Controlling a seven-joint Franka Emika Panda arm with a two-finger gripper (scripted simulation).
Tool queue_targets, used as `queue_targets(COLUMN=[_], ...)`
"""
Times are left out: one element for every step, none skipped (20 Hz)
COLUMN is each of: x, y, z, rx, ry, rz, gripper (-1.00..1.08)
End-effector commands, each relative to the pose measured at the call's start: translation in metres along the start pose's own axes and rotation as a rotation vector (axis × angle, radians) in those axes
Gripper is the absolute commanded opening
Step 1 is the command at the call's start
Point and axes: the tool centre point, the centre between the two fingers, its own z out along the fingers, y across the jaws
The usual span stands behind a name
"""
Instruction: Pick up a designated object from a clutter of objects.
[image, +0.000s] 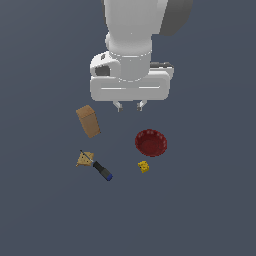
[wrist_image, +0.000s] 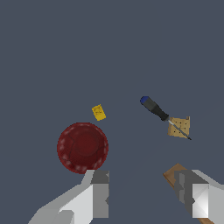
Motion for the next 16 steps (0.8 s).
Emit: queue_targets(x=[0.001,0.001,0.001,0.002,0.002,0.003,0.003,0.004,0.004,0.005,0.005,0.005,0.005,0.005,0.005,0.004], y=[-0.001,-0.001,-0.002,-0.002,-0.003,-0.003,-0.004,-0.005,-0.006,-0.007,-0.008,-0.009,-0.01,-0.011,-0.012,-0.013], z=[0.006,0.009,0.013,0.017,0.022,0.027,0.033,0.039,0.046,0.053,0.061,0.069,0.077,0.087,0.096,0.105], rx=[0.006,0.009,0.013,0.017,0.022,0.027,0.033,0.04,0.048,0.056,0.065,0.075,0.086,0.098,0.111,0.124], ry=[-0.01,-0.015,-0.02,-0.027,-0.034,-0.042,-0.05,-0.059,-0.068,-0.078,-0.089,-0.1,-0.111,-0.123,-0.135,-0.146], rz=[-0.013,-0.021,-0.029,-0.039,-0.05,-0.061,-0.074,-0.088,-0.102,-0.118,-0.134,-0.152,-0.17,-0.189,-0.209,-0.228], gripper=[0.28,0.28,0.28,0.28,0.28,0.28,0.28,0.28,0.28,0.28,0.28,0.28,0.28,0.28,0.28,0.28])
